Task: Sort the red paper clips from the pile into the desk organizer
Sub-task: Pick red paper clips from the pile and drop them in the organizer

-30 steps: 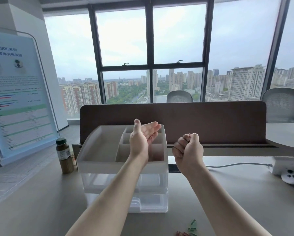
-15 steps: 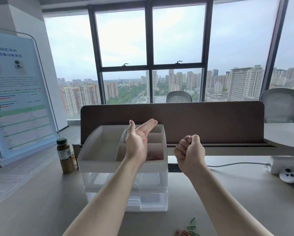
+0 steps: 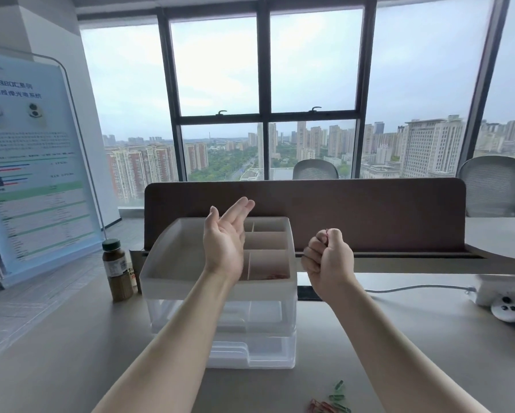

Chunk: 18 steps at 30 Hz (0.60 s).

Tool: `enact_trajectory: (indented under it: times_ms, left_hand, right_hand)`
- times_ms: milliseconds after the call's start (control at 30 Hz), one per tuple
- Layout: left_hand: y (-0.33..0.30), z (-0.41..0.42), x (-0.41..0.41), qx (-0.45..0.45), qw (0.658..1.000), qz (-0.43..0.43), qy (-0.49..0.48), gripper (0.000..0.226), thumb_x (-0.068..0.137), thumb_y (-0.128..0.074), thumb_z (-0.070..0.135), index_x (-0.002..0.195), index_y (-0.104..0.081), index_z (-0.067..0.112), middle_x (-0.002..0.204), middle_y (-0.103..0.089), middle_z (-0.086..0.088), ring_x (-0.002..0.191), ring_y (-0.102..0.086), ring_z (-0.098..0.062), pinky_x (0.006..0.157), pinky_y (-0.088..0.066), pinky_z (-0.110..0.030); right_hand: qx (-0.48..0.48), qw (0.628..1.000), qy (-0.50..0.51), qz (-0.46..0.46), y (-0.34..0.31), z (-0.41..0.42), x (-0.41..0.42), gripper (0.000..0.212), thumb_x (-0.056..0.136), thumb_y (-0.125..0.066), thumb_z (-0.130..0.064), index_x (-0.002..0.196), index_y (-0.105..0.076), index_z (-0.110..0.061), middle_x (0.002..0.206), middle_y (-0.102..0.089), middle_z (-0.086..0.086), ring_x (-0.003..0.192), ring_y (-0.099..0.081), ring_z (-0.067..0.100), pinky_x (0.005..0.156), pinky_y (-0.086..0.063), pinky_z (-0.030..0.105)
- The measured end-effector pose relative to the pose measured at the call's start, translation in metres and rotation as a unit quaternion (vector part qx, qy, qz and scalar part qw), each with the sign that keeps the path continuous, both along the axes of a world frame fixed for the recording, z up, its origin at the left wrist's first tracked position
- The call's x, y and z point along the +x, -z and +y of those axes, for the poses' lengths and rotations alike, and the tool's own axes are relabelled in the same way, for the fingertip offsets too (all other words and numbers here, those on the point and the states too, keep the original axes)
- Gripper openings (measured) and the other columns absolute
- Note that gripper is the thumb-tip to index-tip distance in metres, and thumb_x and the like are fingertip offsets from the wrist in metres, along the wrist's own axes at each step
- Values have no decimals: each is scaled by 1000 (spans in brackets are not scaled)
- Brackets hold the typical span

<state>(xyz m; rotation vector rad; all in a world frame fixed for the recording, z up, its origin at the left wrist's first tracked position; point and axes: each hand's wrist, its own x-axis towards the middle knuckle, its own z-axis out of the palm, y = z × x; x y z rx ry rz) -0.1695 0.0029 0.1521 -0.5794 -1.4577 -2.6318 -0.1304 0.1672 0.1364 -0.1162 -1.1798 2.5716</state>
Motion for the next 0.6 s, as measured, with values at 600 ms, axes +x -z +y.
enact_trajectory:
  times_ms: [600]
  left_hand:
    - [9, -51, -12, 87, 991, -63, -83, 51, 103, -33, 43, 109, -66, 5, 110, -72, -15, 109, -67, -21, 104, -45, -34]
  right_hand:
    - [822, 539, 104, 148, -25, -38, -25, 37, 93, -43, -23, 59, -29, -19, 46, -35, -1, 42, -31, 22, 45, -27, 30]
